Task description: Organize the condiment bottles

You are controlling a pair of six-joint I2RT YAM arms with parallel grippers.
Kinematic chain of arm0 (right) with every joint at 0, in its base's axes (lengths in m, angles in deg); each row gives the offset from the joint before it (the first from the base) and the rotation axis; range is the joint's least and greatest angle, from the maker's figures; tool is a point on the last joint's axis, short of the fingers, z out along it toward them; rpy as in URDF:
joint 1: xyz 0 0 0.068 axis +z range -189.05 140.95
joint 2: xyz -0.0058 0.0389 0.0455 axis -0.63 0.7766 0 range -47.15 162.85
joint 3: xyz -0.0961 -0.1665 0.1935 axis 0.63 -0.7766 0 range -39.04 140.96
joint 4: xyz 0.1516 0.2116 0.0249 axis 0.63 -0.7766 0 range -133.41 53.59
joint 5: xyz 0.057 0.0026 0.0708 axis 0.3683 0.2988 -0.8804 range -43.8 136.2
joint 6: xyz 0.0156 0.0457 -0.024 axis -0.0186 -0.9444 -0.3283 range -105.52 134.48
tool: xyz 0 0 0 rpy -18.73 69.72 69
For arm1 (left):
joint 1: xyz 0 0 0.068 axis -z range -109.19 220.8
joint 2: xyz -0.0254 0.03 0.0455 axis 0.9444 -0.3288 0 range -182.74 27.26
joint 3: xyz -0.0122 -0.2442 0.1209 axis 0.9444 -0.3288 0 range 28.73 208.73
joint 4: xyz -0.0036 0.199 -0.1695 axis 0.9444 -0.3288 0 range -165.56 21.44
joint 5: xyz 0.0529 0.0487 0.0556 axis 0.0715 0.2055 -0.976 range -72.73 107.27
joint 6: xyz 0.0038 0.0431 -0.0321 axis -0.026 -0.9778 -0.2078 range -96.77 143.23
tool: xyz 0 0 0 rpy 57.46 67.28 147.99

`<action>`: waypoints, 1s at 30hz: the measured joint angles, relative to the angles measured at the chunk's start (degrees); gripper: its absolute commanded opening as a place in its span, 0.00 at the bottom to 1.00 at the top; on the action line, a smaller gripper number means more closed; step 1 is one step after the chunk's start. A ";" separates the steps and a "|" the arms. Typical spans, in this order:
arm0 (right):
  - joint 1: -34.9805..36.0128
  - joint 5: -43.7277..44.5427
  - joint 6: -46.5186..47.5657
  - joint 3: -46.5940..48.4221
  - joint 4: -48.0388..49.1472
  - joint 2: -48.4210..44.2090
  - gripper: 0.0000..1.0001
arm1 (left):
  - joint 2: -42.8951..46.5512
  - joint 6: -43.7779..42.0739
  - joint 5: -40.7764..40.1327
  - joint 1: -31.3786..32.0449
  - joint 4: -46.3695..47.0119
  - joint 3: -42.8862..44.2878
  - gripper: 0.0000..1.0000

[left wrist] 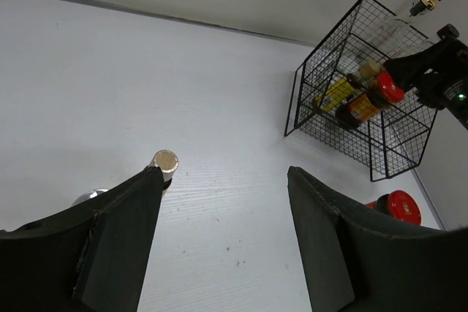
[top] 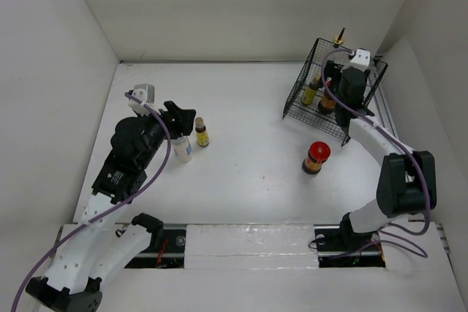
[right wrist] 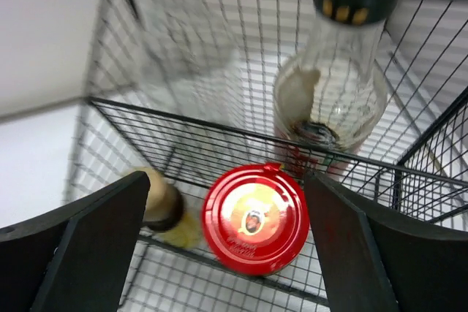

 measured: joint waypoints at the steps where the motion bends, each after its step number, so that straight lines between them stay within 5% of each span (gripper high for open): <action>1: 0.22 0.00 0.00 0.02 -0.46 -1.53 0.92 | 0.02 0.00 0.00 -0.02 0.00 0.00 0.64; 4: 1.81 0.44 0.02 0.02 -1.60 -7.58 0.82 | 0.02 0.00 0.13 -0.02 0.00 0.00 0.64; 8: 6.47 1.14 -0.55 -3.15 -2.51 -19.52 0.13 | 0.24 0.00 0.48 0.00 0.00 0.00 0.64; 10: 9.49 1.40 -1.68 -6.99 -3.21 -25.53 0.13 | 0.59 0.00 0.63 0.00 0.00 0.00 0.60; 12: 12.52 1.38 -2.95 -12.11 -5.51 -31.74 0.29 | 1.03 0.02 0.83 -0.02 0.00 0.00 0.55; 13: 13.81 1.38 -3.72 -14.23 -8.44 -34.38 0.57 | 1.33 0.02 0.92 -0.02 0.04 0.00 0.55; 16: 16.04 1.36 -5.81 -17.22 -21.42 -39.76 0.88 | 1.84 0.00 1.42 0.00 0.15 0.00 0.54; 20: 17.81 0.72 -8.94 -17.53 -38.47 -45.07 1.00 | 1.86 0.00 1.86 -0.02 0.33 0.00 0.54; 23: 19.50 0.35 -11.41 -17.73 -46.23 -47.30 1.00 | 2.03 0.00 2.05 -0.02 0.35 0.00 0.54; 30: 20.37 1.07 -13.42 -17.97 -49.44 -39.82 1.00 | 3.30 0.00 2.19 -0.02 0.37 0.00 0.55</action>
